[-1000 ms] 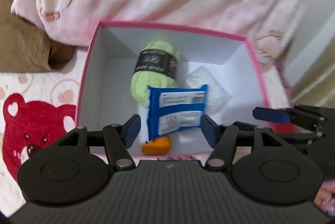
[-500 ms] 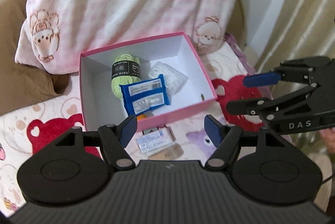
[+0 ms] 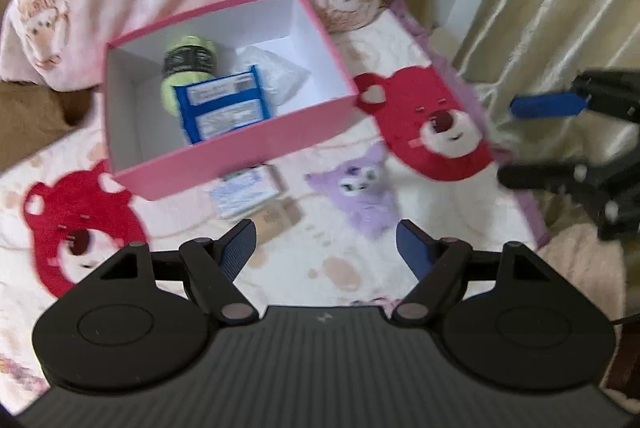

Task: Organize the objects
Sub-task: 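Move the left tool down and close it on the purple plush doll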

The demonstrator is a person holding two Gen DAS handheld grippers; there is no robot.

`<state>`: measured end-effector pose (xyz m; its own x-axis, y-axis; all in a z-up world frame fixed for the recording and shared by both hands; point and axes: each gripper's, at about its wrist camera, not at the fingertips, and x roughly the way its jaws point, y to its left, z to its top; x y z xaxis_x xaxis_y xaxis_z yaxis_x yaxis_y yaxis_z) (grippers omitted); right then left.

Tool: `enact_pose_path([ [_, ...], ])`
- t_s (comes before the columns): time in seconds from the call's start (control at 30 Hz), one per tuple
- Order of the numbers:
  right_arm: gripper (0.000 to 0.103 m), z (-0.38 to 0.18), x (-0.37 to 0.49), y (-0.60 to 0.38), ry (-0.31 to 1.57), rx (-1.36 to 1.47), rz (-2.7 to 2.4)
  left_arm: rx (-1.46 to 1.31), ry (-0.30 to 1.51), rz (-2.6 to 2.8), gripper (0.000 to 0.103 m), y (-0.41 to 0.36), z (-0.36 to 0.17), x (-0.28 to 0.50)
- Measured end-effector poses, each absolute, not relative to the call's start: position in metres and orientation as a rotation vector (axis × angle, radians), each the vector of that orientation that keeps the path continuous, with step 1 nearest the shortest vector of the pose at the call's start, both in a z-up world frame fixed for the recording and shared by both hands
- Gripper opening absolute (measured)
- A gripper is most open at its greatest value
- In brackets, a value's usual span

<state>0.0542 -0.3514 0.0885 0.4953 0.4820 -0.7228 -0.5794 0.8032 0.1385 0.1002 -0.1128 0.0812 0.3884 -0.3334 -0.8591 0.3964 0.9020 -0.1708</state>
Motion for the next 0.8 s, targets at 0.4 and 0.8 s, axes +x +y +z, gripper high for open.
enact_pose_path([
  [0.4, 0.08, 0.013, 0.037, -0.34, 0.769, -0.199, 0.687, 0.014, 0.984, -0.466, 0.081, -0.129, 0.032, 0.096],
  [0.8, 0.087, -0.038, 0.046, -0.321, 0.751, -0.292, 0.631, 0.075, 0.951, -0.405, 0.081, -0.135, -0.029, 0.103],
])
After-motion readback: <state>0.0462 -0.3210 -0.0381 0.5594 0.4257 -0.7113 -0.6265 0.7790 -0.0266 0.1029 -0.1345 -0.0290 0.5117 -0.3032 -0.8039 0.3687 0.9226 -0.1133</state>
